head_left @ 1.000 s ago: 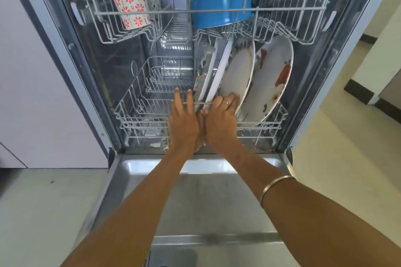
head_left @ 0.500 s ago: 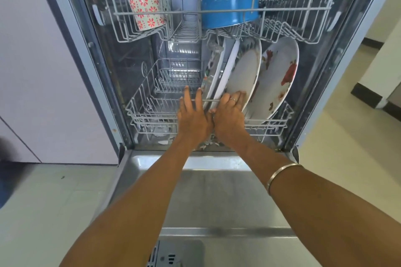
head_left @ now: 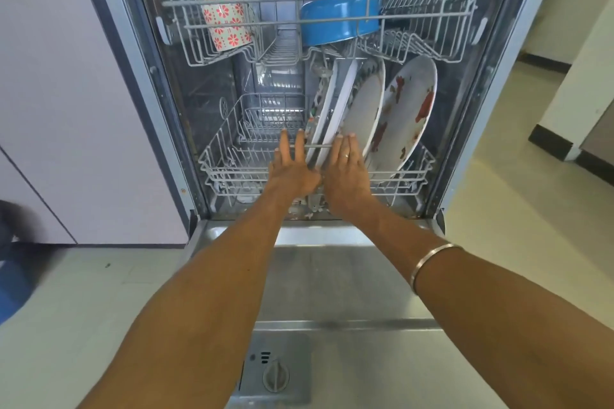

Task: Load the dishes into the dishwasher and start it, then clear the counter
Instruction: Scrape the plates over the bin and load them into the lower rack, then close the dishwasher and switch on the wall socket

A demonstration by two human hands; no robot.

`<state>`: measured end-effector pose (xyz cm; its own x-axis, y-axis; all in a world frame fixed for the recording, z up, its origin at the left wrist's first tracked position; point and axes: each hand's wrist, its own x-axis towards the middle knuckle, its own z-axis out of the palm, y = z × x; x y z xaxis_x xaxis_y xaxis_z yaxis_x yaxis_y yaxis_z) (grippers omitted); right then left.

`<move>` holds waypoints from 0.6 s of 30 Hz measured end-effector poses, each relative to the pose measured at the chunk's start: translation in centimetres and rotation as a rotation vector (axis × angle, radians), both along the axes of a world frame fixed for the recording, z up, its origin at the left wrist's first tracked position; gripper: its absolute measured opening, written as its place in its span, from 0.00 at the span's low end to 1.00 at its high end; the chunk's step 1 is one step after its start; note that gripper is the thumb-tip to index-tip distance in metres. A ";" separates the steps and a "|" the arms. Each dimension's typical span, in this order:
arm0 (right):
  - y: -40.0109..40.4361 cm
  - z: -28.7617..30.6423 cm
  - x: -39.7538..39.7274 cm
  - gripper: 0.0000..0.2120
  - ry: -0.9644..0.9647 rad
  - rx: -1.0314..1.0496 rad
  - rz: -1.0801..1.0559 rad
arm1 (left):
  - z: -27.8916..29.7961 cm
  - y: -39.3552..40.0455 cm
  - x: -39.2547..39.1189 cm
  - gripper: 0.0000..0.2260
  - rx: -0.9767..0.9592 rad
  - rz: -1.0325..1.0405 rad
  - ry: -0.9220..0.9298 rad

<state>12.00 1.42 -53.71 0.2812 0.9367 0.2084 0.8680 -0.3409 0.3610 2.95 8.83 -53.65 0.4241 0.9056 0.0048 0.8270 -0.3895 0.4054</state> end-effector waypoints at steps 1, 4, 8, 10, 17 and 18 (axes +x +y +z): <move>-0.8 0.1 -0.2 0.42 0.055 0.019 0.027 | -0.2 -0.1 -0.4 0.44 0.031 -0.010 0.019; -3.0 0.0 -0.1 0.39 0.161 0.075 0.128 | -2.3 -2.8 -2.5 0.44 0.153 -0.031 -0.011; -7.2 -0.5 1.0 0.39 0.193 0.051 0.126 | -7.3 -7.7 -4.4 0.34 0.293 -0.078 -0.113; -8.9 -0.8 1.1 0.36 0.245 0.074 0.147 | -8.9 -8.4 -5.5 0.32 0.332 -0.090 -0.077; -13.6 -3.0 0.7 0.37 0.424 0.093 0.108 | -10.1 -11.5 -8.4 0.28 0.267 -0.091 0.039; -14.1 -3.6 0.4 0.35 0.446 0.102 0.108 | -10.2 -11.9 -8.6 0.28 0.259 -0.100 0.033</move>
<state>12.39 -12.72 -57.30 0.2663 0.9465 0.1822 0.9633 -0.2545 -0.0858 -5.63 -3.05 -63.89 0.5147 0.8298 0.2157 0.7906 -0.5567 0.2549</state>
